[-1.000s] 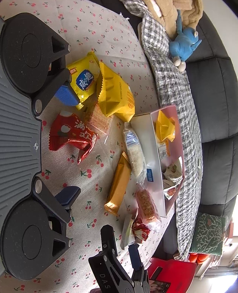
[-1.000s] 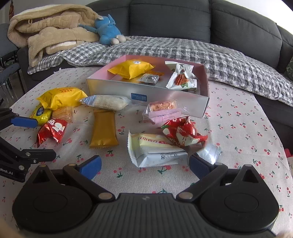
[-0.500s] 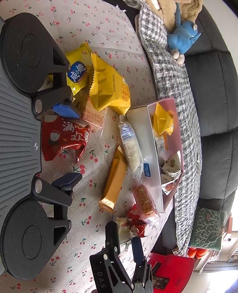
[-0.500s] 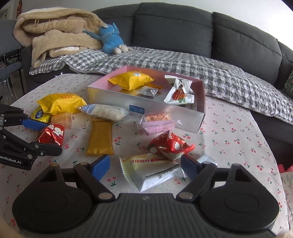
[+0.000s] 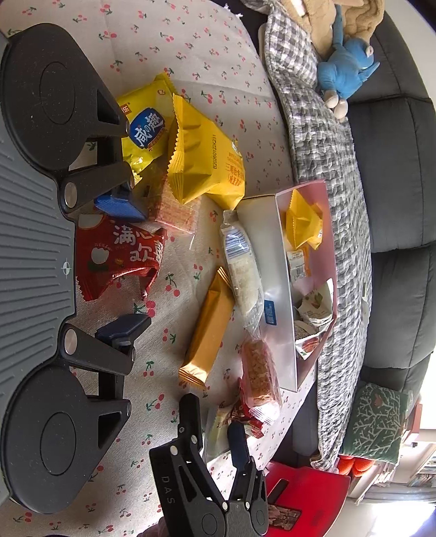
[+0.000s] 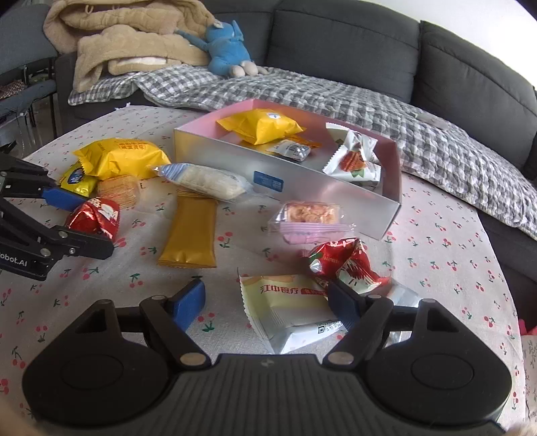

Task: Organize snacks
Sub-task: 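Grasp the red packet with the left tool while the right tool grasps the white wafer packet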

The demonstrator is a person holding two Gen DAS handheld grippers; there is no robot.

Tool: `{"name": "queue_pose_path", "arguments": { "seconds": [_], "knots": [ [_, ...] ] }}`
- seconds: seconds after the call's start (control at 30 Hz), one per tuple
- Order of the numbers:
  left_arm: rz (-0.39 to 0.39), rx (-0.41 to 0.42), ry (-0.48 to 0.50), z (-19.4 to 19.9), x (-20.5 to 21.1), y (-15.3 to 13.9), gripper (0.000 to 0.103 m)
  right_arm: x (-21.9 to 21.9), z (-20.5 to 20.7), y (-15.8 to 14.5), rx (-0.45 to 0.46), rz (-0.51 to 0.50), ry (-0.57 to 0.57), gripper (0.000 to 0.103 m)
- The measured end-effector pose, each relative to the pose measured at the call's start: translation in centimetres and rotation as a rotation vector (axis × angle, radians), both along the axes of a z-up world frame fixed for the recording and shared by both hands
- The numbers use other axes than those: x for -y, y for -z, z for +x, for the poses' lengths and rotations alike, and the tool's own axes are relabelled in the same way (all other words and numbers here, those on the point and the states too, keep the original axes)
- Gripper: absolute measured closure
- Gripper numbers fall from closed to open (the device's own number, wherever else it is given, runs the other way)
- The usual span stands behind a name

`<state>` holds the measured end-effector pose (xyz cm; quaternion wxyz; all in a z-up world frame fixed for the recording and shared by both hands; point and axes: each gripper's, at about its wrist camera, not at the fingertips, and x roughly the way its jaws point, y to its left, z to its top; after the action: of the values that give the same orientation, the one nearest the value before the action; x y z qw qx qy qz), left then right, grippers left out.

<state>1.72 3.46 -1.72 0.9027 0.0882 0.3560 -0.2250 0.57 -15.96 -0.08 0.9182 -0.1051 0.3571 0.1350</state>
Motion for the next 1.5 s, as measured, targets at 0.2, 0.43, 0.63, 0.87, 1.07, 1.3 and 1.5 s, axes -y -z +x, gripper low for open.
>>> {"name": "queue_pose_path", "arguments": {
  "seconds": [0.2, 0.43, 0.63, 0.87, 1.07, 1.3, 1.5],
  "knots": [
    [0.0, -0.001, -0.014, 0.2, 0.0, 0.0, 0.054, 1.2, 0.1, -0.1, -0.019, 0.022, 0.072, 0.048],
    [0.038, -0.011, -0.044, 0.3, 0.0, 0.3, 0.065, 1.0, -1.0, -0.7, -0.03, -0.064, 0.034, 0.051],
    [0.048, -0.008, -0.049, 0.2, 0.0, 0.3, 0.067, 0.6, -1.6, -1.3, -0.045, -0.13, -0.022, 0.051],
    [0.032, -0.023, -0.072, 0.4, 0.3, 0.0, 0.068, 1.4, -1.3, -2.9, -0.005, -0.112, -0.012, 0.048],
    [0.021, -0.002, -0.049, 0.1, 0.7, -0.7, 0.069, 2.8, -0.6, -3.7, 0.027, -0.133, 0.024, 0.044],
    [0.028, -0.013, -0.041, 0.3, 1.2, -0.5, 0.069, 6.1, 1.0, -3.2, -0.022, -0.096, 0.16, 0.051],
    [0.021, -0.022, -0.053, 0.5, 1.1, -0.5, 0.069, 7.0, 2.8, -1.1, -0.122, -0.027, 0.226, 0.058]
  ]
}}
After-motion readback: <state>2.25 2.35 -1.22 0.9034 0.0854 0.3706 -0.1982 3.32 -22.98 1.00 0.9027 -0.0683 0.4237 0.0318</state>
